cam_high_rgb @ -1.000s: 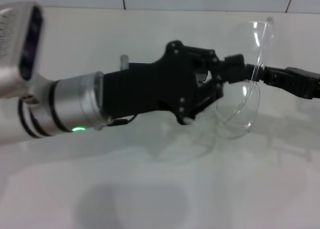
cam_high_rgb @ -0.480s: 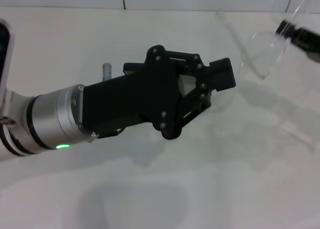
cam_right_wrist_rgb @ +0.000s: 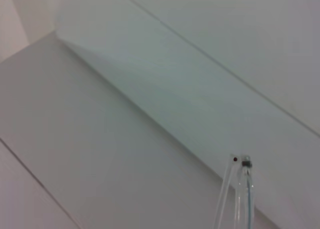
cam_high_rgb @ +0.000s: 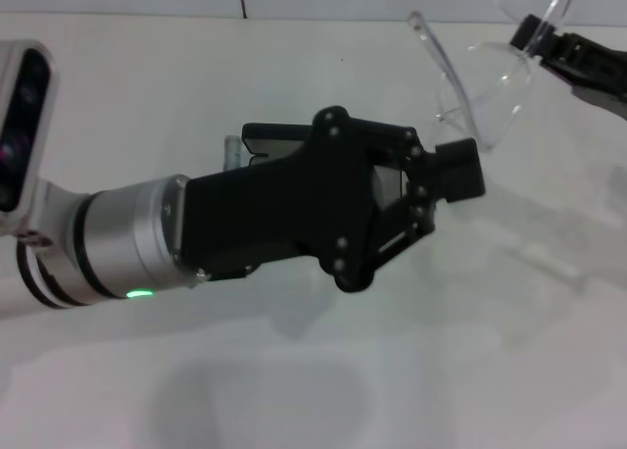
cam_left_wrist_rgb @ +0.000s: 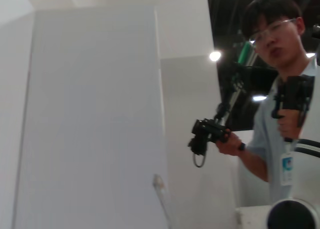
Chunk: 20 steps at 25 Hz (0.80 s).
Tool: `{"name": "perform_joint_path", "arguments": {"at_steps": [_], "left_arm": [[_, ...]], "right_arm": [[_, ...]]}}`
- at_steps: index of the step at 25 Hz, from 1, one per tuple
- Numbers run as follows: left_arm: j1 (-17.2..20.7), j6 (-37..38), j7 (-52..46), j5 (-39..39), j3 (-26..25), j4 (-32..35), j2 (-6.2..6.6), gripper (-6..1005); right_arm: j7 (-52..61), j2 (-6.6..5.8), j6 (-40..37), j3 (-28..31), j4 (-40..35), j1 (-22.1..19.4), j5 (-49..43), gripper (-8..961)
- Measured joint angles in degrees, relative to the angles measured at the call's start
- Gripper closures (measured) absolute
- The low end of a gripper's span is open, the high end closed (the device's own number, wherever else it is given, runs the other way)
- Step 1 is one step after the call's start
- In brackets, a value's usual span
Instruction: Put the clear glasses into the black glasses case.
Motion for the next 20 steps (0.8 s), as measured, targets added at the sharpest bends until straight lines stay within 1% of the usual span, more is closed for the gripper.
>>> {"name": "perform_joint_path", "arguments": {"at_steps": [5,12,16,20], "left_arm": [[-0.9,-0.1,0.0,-0.1,1.9,-0.2,-0.04,916],[-1.5,-0.6,0.0,-0.2,2.1,-1.1,-0.06,916],[-1.9,-0.7,0.0,-0.2,2.0,-1.6,-0.06,916],[-2.2,-0.9,0.0,-0.3,2.1,-2.1,-0.06,916]], "right_arm": [[-2.2,0.16,0.2,-0.8,2.5,2.4,-0.1,866],[-4.0,0.01,-0.1,-9.2,2.3,5.0,-0.1,867],[-4.8,0.07,-0.5,-12.2,0.6,5.2,-0.1,867],[-6.1,0.16,-2.0,-13.1,0.1,5.2,0.0,867]]}}
